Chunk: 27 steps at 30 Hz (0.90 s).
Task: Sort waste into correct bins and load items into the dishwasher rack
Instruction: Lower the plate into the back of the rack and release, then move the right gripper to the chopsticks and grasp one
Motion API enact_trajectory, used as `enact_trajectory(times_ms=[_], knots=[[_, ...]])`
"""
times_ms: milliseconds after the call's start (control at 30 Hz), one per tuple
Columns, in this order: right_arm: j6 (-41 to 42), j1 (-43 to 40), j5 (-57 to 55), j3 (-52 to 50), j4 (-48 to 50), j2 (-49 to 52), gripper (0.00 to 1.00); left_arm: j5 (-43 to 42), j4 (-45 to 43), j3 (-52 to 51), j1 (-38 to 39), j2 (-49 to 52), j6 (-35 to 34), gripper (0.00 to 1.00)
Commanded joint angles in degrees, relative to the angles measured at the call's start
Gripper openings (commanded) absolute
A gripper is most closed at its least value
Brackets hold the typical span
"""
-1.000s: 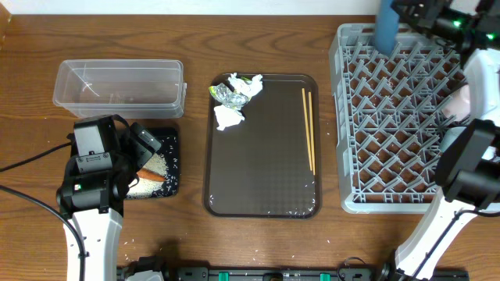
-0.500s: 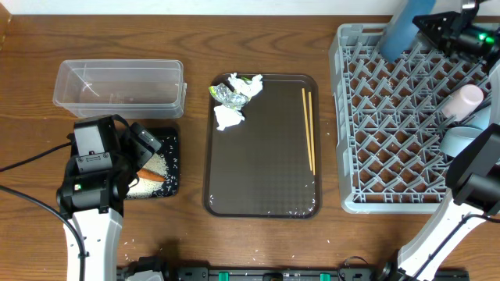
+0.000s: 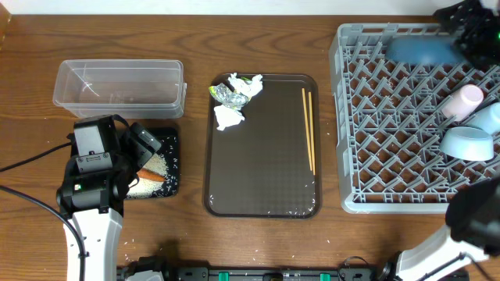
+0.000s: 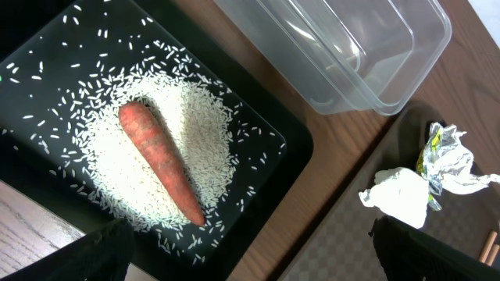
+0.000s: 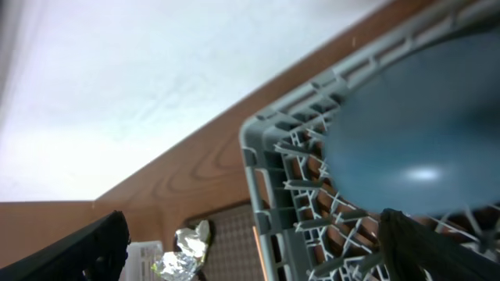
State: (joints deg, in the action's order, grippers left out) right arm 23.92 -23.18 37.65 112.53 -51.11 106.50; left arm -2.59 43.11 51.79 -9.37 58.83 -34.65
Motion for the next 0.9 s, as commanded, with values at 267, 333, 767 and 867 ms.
enact_trajectory(times_ms=[267, 333, 767, 867], knots=[[-4.76, 7.58, -3.74, 0.50, -7.19, -14.69, 0.99, 0.70, 0.11, 1.27, -0.37, 0.28, 0.35, 1.00], [-6.25, 11.28, -3.74, 0.50, -8.39, -16.13, 0.99, 0.70, 0.13, 1.27, -0.37, 0.28, 0.35, 1.00], [-7.15, 44.89, -28.50, -5.66, -9.49, -8.00, 0.99, 0.70, 0.13, 1.27, -0.37, 0.28, 0.35, 1.00], [-6.78, 49.81, -36.28, -7.02, -7.56, -1.86, 0.98, 0.70, 0.13, 1.27, -0.37, 0.28, 0.35, 1.00]])
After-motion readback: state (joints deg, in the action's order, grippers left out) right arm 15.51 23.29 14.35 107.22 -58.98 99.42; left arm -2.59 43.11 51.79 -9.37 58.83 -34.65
